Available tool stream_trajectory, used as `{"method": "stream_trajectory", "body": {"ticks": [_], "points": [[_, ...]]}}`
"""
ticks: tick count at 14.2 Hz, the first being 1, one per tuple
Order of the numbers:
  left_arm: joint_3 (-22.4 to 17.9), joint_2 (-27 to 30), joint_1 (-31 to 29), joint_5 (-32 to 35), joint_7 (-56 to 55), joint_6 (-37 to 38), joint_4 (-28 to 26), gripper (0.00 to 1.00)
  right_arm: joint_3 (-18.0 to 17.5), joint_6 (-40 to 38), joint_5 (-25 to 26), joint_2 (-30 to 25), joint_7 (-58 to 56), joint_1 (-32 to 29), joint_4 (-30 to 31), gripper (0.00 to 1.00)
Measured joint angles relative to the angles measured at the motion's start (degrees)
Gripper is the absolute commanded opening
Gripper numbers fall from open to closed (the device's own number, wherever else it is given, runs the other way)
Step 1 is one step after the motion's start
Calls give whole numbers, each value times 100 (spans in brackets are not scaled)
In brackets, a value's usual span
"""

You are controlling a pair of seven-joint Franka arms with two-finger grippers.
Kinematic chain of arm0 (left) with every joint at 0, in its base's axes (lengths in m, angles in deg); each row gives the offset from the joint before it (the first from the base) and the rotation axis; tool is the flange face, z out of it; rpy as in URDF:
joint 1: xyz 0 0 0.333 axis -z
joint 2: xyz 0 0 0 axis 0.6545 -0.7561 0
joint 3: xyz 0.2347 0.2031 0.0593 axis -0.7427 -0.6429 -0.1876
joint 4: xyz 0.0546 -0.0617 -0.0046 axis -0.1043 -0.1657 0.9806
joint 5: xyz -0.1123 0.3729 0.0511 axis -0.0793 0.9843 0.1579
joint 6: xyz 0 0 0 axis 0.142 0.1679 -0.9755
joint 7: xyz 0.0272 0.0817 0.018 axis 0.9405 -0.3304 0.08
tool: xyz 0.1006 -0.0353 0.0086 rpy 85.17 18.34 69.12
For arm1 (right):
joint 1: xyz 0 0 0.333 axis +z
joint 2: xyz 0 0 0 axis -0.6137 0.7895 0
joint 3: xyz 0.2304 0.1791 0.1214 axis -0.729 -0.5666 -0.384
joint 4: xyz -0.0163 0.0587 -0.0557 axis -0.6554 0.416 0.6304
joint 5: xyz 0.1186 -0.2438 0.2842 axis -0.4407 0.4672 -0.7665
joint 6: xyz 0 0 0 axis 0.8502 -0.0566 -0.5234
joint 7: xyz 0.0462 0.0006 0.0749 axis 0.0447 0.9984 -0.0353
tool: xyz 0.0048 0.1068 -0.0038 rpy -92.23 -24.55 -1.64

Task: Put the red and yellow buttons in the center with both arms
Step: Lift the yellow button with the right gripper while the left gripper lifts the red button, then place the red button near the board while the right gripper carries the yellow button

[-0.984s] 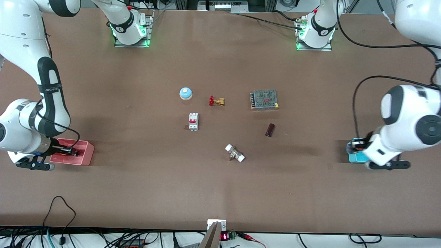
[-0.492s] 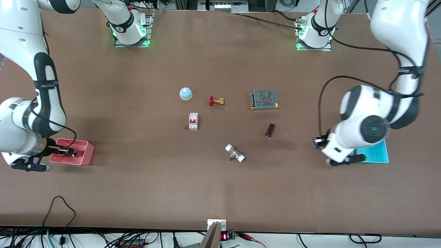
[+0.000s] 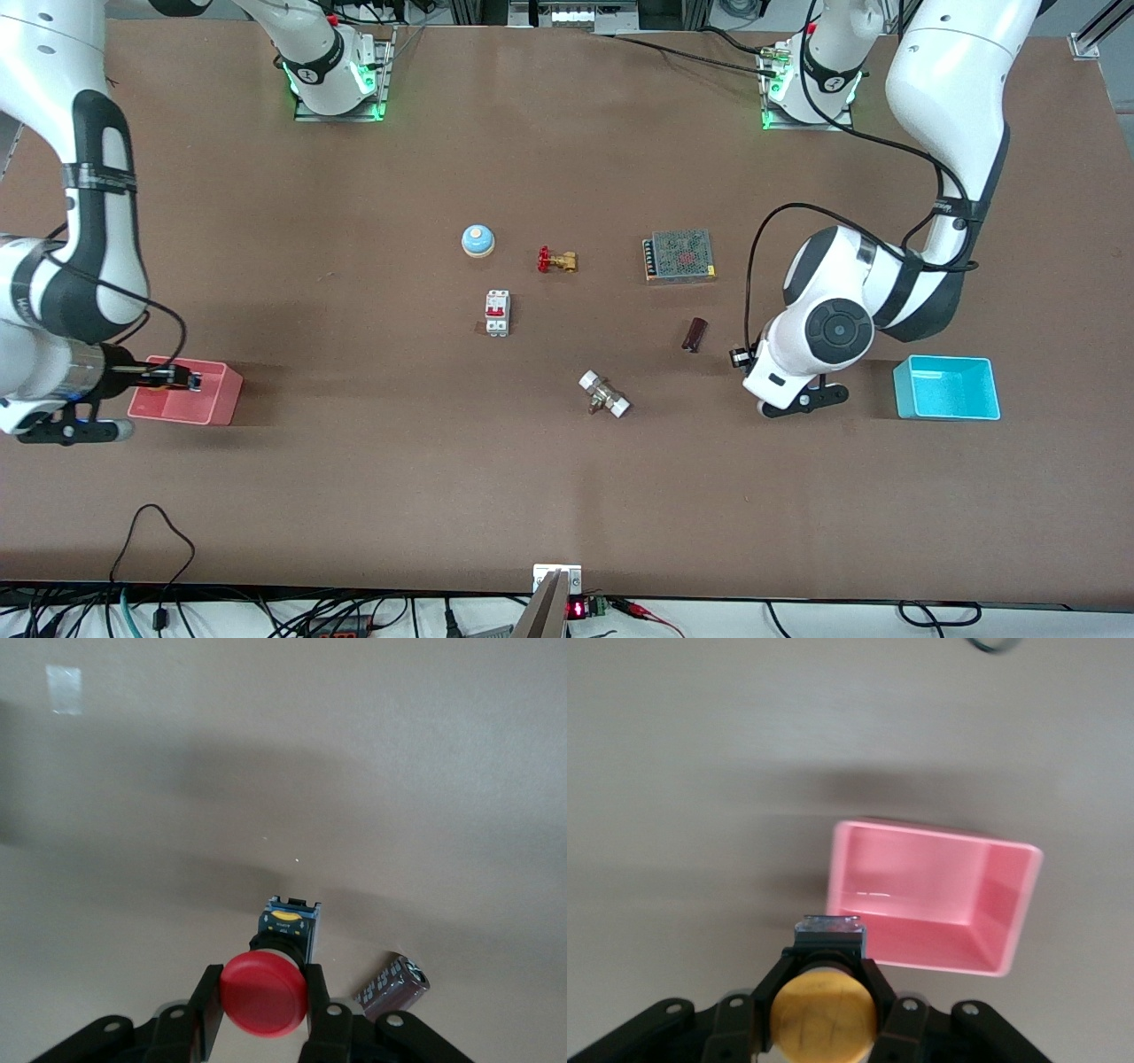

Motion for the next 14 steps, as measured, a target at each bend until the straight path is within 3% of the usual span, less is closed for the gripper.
{"method": "stream_trajectory", "body": {"ticks": [3, 8, 14], "points": [[-18, -178, -9, 0, 0, -179, -11, 31, -24, -11, -134, 12, 249, 601, 16, 19], [-24, -334, 3, 6, 0, -255, -12, 57, -25, 257, -366, 51, 1098, 1355, 391, 18], [-68, -300, -57, 11, 12, -288, 101, 89, -28, 1002, -382, 103, 1866, 1863, 1271, 18]]}}
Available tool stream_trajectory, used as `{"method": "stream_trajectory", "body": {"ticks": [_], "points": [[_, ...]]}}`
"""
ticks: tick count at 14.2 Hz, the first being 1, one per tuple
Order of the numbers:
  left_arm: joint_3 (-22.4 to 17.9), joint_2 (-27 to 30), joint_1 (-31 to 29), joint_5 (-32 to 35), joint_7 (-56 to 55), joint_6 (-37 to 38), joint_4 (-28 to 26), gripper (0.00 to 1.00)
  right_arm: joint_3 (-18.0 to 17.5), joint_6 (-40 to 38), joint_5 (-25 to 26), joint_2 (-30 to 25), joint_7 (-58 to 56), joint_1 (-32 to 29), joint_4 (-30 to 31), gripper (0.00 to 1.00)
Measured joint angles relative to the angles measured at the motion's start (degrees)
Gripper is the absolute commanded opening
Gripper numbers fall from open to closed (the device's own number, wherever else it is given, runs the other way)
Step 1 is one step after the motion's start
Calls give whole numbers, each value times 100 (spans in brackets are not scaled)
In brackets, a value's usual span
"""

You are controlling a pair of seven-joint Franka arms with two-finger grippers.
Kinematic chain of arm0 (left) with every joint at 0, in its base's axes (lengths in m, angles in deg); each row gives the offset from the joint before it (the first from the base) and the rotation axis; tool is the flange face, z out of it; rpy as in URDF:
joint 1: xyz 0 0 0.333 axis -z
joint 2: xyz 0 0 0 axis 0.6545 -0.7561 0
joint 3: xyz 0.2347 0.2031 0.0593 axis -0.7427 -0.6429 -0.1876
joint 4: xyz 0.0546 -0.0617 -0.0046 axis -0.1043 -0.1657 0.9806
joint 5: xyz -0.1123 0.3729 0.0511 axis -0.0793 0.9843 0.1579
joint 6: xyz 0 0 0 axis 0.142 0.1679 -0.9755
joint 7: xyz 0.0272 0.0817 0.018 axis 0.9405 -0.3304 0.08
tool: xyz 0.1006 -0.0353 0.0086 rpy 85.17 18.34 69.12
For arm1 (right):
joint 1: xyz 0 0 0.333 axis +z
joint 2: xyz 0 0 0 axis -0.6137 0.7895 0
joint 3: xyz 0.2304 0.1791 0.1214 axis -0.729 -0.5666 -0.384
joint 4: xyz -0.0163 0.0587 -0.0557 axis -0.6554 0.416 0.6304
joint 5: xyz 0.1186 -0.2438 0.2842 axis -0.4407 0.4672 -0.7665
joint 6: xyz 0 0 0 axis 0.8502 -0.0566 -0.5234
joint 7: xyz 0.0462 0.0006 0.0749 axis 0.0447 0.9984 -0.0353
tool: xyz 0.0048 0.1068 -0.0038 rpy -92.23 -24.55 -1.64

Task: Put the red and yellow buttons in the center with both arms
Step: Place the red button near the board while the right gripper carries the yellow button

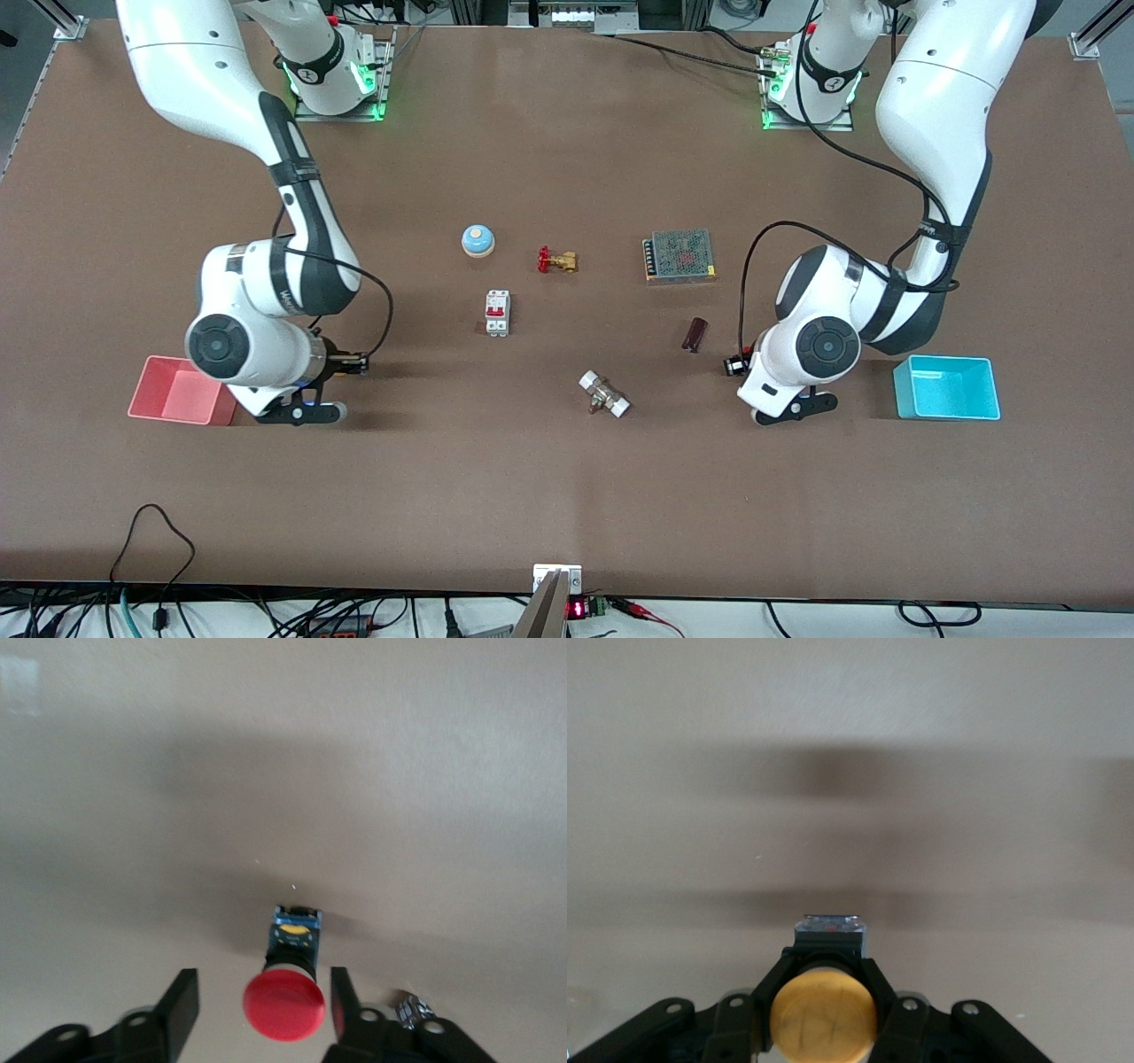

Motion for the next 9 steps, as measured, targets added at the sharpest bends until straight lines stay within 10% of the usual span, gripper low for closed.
{"method": "stream_trajectory", "body": {"ticks": [7, 9], "points": [[-21, 791, -512, 3, 558, 456, 78, 100, 3, 679, -1, -14, 410, 418, 619, 21], [-20, 996, -607, 3, 733, 610, 78, 100, 11, 772, -1, -53, 457, 463, 692, 68]]}}
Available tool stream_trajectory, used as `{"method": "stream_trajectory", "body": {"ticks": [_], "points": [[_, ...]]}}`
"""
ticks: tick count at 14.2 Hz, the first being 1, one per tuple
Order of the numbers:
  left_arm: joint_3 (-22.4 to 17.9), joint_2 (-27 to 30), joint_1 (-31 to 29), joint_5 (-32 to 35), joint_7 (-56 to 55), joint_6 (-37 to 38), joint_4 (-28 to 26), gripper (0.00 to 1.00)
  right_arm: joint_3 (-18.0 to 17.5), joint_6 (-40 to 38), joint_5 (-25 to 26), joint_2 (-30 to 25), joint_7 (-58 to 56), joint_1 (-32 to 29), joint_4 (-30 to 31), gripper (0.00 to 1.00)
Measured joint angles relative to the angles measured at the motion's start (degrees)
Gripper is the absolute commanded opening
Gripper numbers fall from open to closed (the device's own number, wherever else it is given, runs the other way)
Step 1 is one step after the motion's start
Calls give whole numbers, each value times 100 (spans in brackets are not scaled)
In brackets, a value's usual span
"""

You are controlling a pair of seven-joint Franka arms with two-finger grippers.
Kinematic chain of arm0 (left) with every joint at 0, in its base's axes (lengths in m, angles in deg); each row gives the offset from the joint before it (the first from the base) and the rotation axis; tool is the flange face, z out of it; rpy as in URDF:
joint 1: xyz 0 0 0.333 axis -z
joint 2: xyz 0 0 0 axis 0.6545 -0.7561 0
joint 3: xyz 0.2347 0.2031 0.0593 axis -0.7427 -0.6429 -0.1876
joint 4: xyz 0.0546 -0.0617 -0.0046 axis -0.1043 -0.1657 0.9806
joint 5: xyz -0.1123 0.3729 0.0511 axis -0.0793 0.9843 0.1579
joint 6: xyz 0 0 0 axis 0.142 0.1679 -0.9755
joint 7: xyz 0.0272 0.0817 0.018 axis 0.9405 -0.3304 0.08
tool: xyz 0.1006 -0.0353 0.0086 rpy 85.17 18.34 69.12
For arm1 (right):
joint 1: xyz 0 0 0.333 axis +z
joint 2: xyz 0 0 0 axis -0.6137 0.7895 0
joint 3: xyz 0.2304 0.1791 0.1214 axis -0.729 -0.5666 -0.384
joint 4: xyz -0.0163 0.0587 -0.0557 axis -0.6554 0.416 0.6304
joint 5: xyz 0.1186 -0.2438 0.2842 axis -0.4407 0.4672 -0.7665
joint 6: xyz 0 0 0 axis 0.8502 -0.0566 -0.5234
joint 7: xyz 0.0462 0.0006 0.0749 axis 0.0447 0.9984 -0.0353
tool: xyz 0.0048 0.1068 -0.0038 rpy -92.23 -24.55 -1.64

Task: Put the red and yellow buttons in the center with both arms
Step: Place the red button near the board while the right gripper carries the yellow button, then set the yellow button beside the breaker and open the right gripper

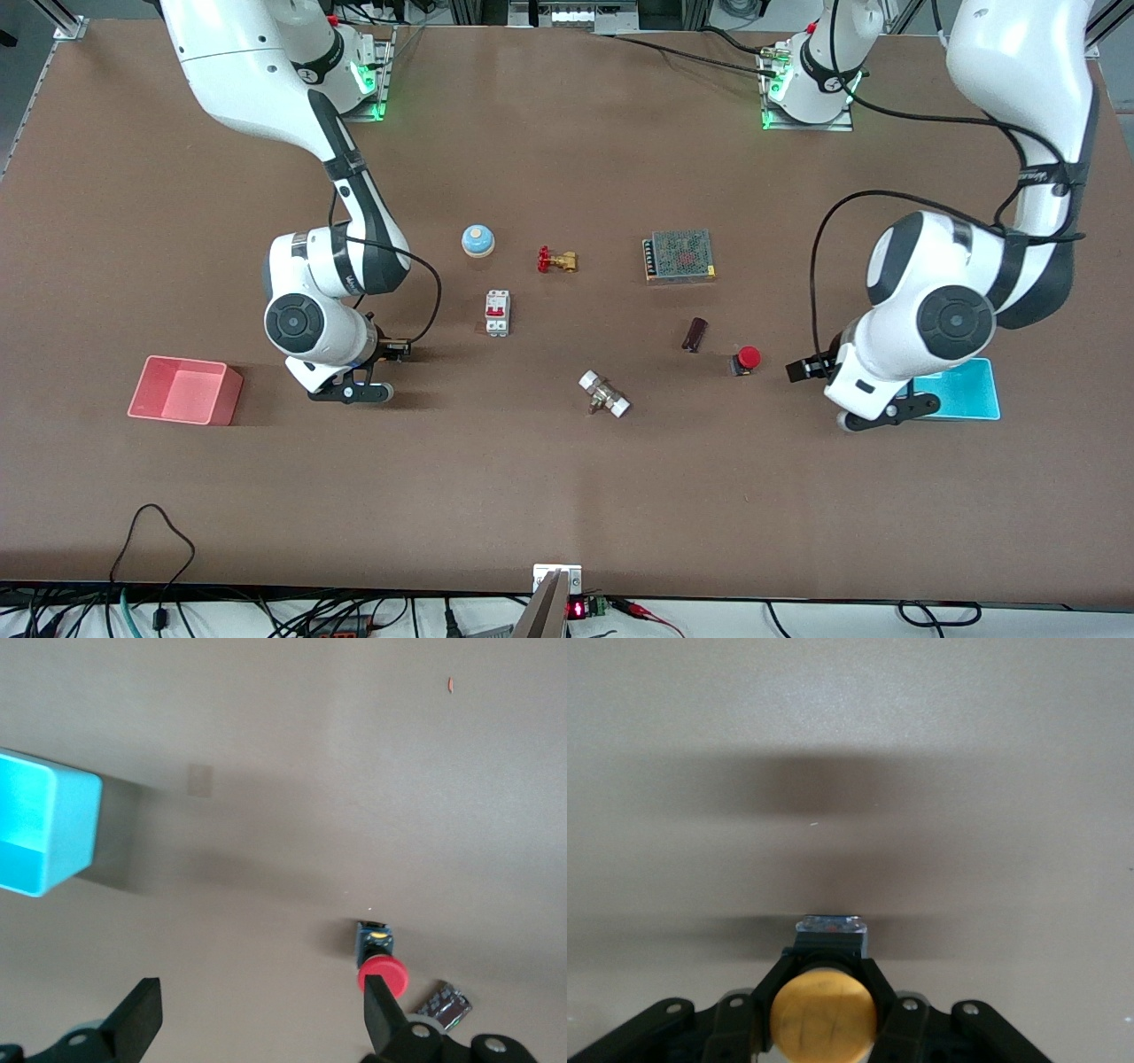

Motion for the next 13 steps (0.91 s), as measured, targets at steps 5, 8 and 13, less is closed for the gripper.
{"method": "stream_trajectory", "body": {"ticks": [5, 8, 13], "points": [[6, 610, -195, -5, 221, 291, 4, 100, 1, 48, -1, -41, 279, 57, 9, 100], [10, 926, -329, -22, 424, 505, 1, 100, 42, -75, -2, -355, 338, 55, -5, 100], [-148, 1252, -352, -244, 1187, 860, -3, 100, 344, -673, -1, -1378, 333, 20, -54, 100]]}}
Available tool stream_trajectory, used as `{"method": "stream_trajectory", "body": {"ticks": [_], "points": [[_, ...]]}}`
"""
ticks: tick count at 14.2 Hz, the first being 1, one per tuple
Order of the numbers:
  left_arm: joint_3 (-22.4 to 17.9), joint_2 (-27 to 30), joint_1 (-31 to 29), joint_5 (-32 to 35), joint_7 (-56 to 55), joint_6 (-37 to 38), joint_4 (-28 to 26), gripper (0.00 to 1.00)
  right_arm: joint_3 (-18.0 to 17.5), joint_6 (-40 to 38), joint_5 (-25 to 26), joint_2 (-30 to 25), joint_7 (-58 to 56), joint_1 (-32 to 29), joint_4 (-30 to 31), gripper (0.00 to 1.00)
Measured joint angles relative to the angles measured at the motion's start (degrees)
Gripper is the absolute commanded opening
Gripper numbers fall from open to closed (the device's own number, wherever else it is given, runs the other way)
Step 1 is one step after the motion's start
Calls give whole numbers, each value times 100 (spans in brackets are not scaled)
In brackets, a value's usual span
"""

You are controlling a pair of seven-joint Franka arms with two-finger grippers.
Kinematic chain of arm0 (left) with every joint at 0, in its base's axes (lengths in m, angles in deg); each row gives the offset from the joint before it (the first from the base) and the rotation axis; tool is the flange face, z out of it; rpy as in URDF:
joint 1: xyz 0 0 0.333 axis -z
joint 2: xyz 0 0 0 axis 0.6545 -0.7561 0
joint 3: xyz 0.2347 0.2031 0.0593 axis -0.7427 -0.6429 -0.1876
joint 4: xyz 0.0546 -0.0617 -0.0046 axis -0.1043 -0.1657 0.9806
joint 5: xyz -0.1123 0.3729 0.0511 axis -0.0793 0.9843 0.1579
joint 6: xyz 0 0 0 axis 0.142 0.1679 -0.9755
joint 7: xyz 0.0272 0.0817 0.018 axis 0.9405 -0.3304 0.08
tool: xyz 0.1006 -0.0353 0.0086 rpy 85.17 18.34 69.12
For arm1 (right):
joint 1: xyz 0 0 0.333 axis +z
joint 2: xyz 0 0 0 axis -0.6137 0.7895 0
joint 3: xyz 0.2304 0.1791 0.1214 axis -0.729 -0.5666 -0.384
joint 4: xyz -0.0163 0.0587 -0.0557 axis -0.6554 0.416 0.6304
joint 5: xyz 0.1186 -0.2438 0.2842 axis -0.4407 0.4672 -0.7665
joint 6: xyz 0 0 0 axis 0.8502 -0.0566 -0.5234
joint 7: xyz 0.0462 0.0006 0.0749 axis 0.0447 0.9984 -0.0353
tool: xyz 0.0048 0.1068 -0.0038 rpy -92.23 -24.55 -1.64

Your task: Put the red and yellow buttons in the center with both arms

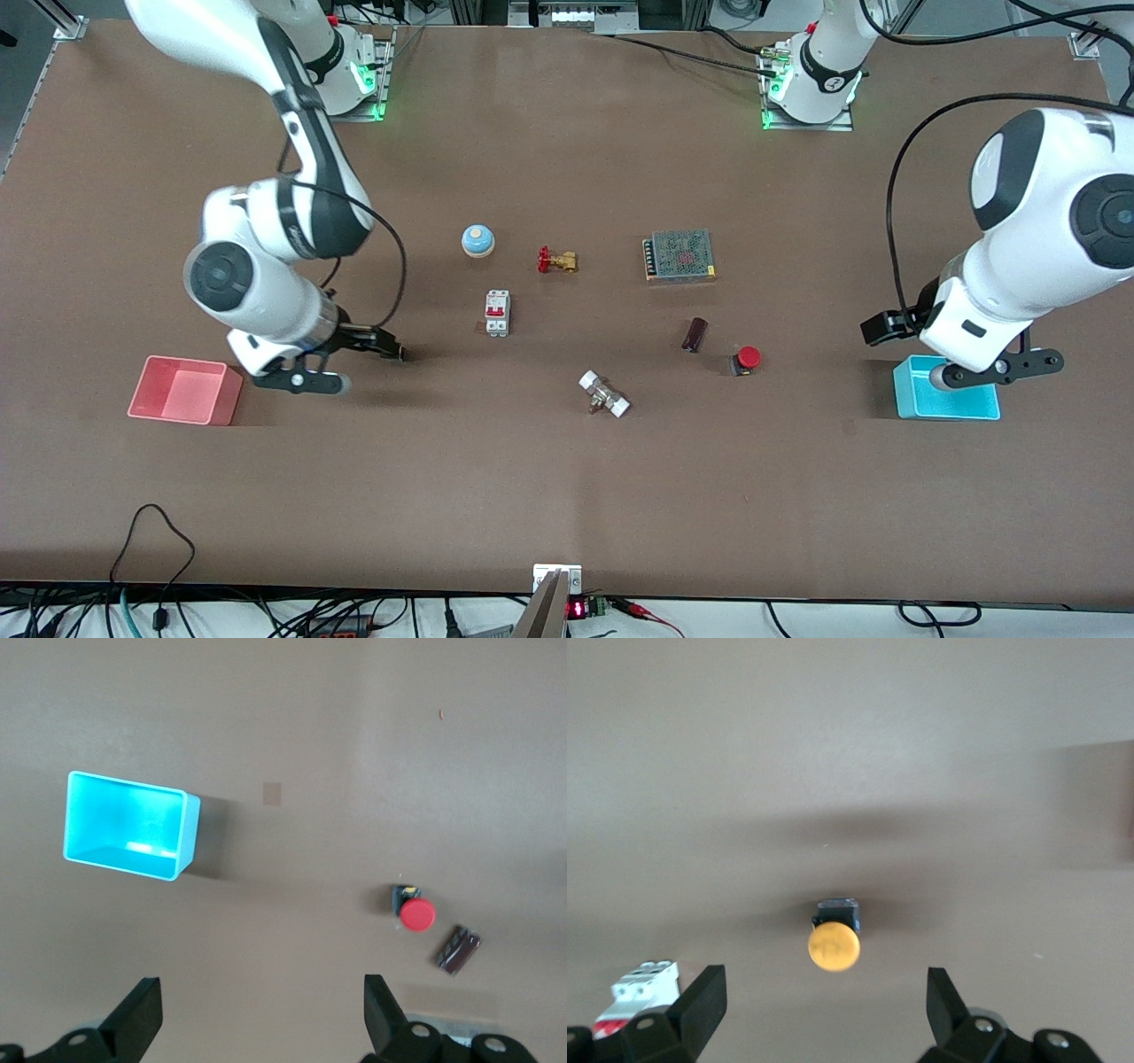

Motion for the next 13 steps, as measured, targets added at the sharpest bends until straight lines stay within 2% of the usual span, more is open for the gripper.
{"method": "stream_trajectory", "body": {"ticks": [4, 8, 10, 13], "points": [[-967, 590, 362, -476, 935, 431, -4, 100, 383, -976, 2, -573, -328, -15, -369, 100], [-1331, 1177, 493, -568, 1265, 798, -58, 100, 765, -1656, 3, -624, -513, -75, -923, 100], [-1395, 1487, 525, -568, 1329, 847, -234, 100, 720, -1817, 2, -657, -626, -434, -1031, 100], [-1438, 1792, 521, -568, 1422, 884, -476, 100, 106, -2071, 111, -862, -1188, -1557, -1069, 100]]}}
